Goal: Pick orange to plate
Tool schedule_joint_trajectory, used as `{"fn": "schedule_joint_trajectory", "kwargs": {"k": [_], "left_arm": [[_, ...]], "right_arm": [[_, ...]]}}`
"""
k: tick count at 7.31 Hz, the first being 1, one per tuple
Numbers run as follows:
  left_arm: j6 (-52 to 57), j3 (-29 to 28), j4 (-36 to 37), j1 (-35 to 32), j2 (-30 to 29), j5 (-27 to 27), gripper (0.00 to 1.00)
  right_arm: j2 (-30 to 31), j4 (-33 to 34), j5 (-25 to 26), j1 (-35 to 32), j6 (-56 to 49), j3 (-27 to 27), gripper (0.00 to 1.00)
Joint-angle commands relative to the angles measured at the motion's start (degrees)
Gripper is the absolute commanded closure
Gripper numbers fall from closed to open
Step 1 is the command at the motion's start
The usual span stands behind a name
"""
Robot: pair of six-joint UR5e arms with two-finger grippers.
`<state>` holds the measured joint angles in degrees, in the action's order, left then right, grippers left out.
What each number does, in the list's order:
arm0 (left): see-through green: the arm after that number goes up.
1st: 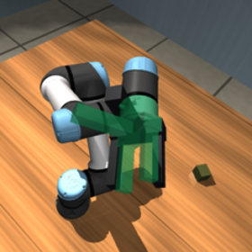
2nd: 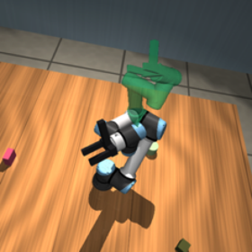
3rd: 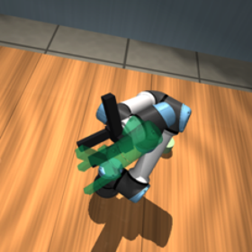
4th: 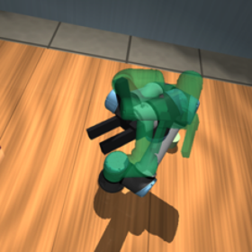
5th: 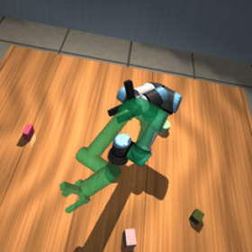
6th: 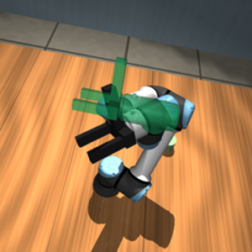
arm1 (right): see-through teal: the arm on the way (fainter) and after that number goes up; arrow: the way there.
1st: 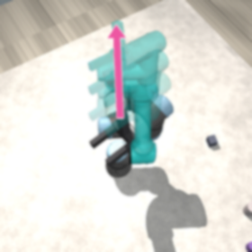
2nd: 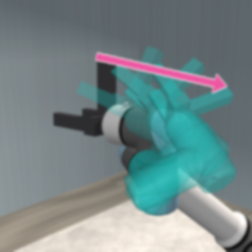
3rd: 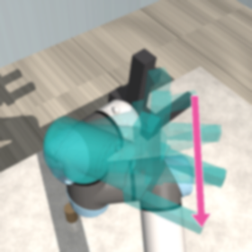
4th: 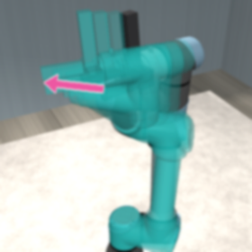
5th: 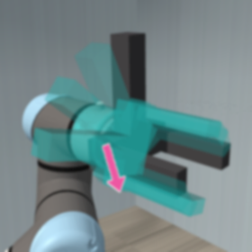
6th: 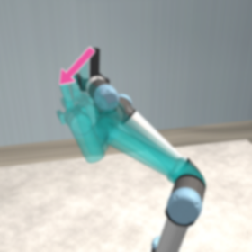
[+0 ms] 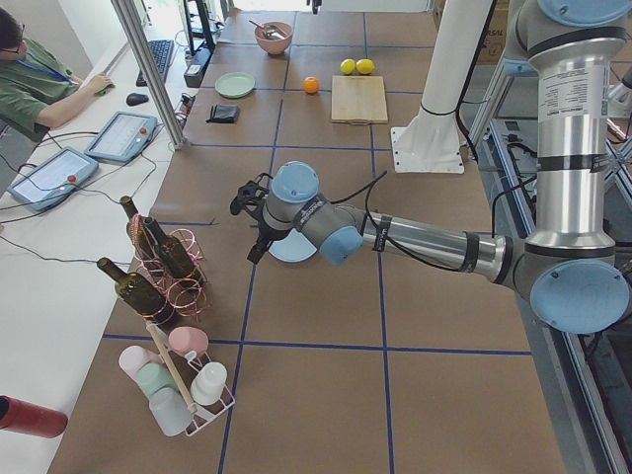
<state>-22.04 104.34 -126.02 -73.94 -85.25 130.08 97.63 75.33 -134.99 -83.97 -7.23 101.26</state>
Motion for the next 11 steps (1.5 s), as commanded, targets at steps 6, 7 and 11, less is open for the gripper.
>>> {"fn": "schedule_joint_trajectory", "kwargs": {"k": [6,7,11], "left_arm": [[-36.14,-11.78,-19.42,23.92,-0.53,-23.73,0.35],[-36.23,-12.84,-19.61,24.8,-0.7,-24.51,0.35],[-36.23,-15.57,-21.28,27.44,-1.76,-26.19,0.37]], "right_arm": [[0.1,-0.01,0.25,0.12,-0.16,-0.54,0.0],[0.19,-0.01,0.25,0.12,-0.16,-0.54,0.0],[0.37,-0.01,0.25,0.12,-0.16,-0.54,0.0]]}}
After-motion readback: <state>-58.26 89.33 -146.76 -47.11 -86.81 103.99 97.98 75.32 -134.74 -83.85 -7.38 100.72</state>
